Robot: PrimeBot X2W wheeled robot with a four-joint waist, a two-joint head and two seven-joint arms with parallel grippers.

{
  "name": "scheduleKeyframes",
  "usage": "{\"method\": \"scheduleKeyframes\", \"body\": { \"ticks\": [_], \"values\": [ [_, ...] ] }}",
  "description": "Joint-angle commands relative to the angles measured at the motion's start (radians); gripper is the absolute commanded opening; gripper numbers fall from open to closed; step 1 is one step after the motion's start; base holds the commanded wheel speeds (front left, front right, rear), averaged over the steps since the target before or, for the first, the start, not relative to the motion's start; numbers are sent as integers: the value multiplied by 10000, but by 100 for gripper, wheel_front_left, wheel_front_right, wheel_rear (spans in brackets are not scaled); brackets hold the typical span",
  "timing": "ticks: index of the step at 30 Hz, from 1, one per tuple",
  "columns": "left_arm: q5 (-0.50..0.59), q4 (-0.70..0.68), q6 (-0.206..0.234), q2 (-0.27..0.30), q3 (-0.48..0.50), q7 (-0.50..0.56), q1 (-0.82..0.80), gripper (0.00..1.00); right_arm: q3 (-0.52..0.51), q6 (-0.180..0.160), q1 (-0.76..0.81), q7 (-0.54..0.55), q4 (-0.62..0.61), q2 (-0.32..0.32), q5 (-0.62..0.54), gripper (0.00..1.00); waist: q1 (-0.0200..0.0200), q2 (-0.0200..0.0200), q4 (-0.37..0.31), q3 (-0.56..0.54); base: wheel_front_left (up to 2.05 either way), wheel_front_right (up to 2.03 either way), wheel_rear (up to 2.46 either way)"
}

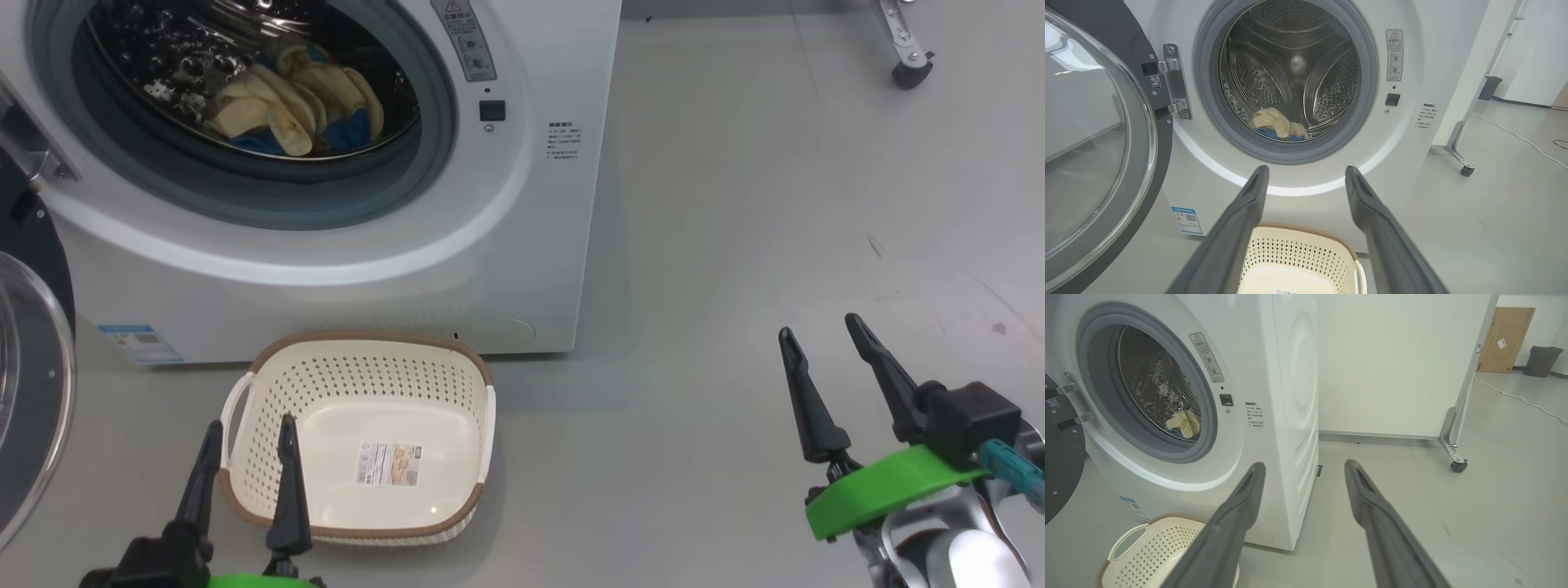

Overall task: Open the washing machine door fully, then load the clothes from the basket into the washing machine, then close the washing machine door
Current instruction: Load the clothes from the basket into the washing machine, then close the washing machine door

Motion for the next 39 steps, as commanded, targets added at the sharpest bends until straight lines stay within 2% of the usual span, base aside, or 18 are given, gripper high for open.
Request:
{"method": "scheduleKeyframes", "body": {
  "ticks": [1, 33, 39],
  "values": [
    [98, -237, 435, 128, 321, -62, -245, 100, 171, 2, -178, 41, -405, -112, -48, 100, 1, -1, -34, -37, 0, 0, 0],
    [86, 90, 599, 198, 210, -42, -390, 100, 106, 2, -79, 36, -398, -112, 137, 100, 1, -1, -149, -120, 0, 0, 0],
    [131, 152, 613, 244, 157, -45, -449, 100, 123, 2, -67, 22, -396, -112, 173, 100, 1, -1, -142, -85, -64, 64, 0]
  ]
}}
